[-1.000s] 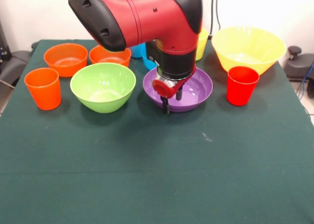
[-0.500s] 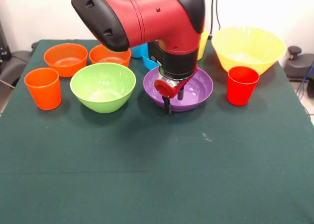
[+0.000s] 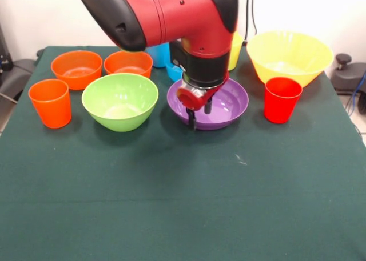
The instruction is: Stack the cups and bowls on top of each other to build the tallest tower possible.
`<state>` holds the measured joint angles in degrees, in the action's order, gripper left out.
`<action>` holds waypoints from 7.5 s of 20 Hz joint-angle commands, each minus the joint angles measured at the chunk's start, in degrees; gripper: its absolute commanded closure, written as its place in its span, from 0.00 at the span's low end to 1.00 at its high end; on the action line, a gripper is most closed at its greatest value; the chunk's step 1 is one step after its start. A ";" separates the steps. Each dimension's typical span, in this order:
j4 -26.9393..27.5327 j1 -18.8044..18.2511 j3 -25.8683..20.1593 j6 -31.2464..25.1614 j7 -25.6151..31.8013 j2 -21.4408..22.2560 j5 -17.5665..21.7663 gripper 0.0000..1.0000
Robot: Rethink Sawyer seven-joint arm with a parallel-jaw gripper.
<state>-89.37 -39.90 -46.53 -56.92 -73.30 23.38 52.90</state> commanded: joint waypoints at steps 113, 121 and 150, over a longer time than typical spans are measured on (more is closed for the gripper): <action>-16.36 0.09 8.48 -5.48 12.09 11.36 1.62 0.00; -16.34 -0.60 9.97 -7.28 13.38 10.25 3.50 0.00; -18.67 -5.09 8.63 -1.90 9.96 1.97 2.34 0.00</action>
<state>-107.17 -45.92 -38.95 -61.12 -73.41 27.65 51.65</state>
